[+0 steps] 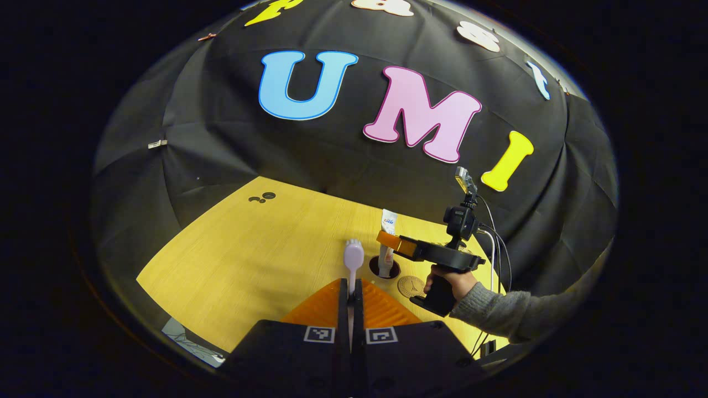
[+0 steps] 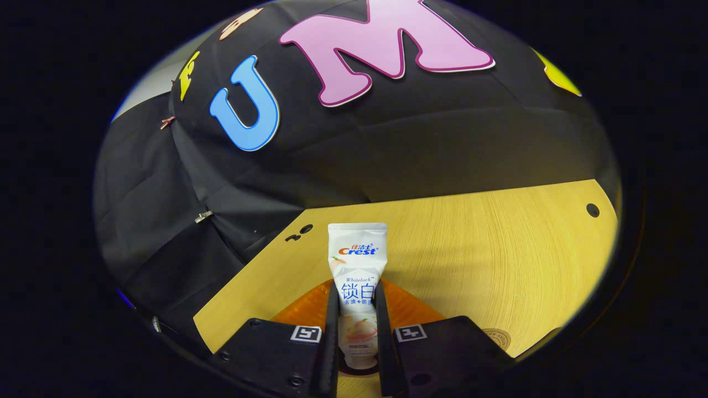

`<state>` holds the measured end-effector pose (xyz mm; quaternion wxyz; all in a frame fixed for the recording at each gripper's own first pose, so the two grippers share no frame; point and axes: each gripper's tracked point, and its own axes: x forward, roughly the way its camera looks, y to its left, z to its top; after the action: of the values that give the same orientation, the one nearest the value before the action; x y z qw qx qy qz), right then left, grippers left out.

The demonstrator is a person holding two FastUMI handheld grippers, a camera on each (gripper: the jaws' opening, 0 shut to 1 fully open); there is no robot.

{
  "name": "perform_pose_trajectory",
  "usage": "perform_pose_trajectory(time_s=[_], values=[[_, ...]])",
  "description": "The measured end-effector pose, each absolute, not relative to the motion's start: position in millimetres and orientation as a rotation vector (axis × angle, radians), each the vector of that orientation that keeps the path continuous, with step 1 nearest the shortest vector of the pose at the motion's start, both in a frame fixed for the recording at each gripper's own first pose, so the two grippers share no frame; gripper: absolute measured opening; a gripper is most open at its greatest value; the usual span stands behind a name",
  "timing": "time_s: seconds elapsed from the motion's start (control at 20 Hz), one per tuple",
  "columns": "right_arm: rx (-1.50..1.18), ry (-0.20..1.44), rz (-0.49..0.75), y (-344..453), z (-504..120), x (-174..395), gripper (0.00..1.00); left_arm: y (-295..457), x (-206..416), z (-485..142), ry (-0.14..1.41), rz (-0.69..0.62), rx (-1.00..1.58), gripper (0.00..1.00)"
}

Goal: Put the toothbrush and toothpaste on the desktop into the cup, then pick up the cup and place it on the coaster on the desktop.

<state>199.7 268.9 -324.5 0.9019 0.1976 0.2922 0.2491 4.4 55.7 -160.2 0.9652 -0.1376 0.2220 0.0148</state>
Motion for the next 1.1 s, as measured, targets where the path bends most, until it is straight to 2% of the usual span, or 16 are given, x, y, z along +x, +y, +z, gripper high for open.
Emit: perform_pose_trajectory(time_s=[0.05,0.1,0.15,0.2,0.25,0.3,0.4,0.45,0.5,0.55,0.65,0.7,0.75,0.8,1.1], values=[[0.407,0.614,0.522,270.2,-326.3,195.5,0.28,55.2,4.0,-161.5,0.452,0.030,-0.278,0.06],[0.400,0.624,0.527,271.9,-329.0,191.8,0.34,54.8,3.7,-161.7,0.452,0.030,-0.281,0.06],[0.389,0.628,0.530,272.5,-328.8,187.8,0.29,53.8,3.8,-162.1,0.454,0.030,-0.283,0.06],[0.376,0.631,0.536,272.5,-330.0,184.1,0.35,53.3,3.9,-161.8,0.454,0.030,-0.284,0.06],[0.368,0.641,0.542,273.6,-331.8,179.8,0.31,53.0,3.4,-163.5,0.456,0.030,-0.285,0.06],[0.373,0.654,0.555,275.2,-333.1,174.9,0.31,53.4,2.2,-163.0,0.456,0.034,-0.287,0.06],[0.367,0.676,0.562,276.3,-337.8,166.7,0.33,53.5,1.6,-163.2,0.453,0.038,-0.293,0.06],[0.367,0.691,0.566,276.4,-339.4,162.6,0.44,53.3,1.7,-163.7,0.452,0.039,-0.294,0.06],[0.368,0.709,0.566,276.6,-340.6,157.7,0.45,53.8,1.6,-163.0,0.452,0.040,-0.294,0.06],[0.370,0.721,0.568,277.1,-344.1,153.6,0.38,52.8,1.9,-164.8,0.451,0.038,-0.293,0.06],[0.372,0.725,0.568,277.7,-342.5,148.4,0.41,50.9,2.5,-165.4,0.453,0.034,-0.292,0.06],[0.377,0.715,0.568,277.5,-339.4,148.3,0.52,50.1,2.7,-165.0,0.453,0.030,-0.290,0.06],[0.384,0.705,0.564,275.7,-334.0,150.0,0.42,48.8,2.3,-164.4,0.451,0.027,-0.286,0.06],[0.396,0.695,0.558,274.2,-328.8,151.6,0.52,47.7,2.8,-161.8,0.448,0.022,-0.282,0.06],[0.452,0.652,0.499,234.7,-298.5,156.9,0.53,28.6,23.7,-148.9,0.409,-0.037,-0.258,0.06]])
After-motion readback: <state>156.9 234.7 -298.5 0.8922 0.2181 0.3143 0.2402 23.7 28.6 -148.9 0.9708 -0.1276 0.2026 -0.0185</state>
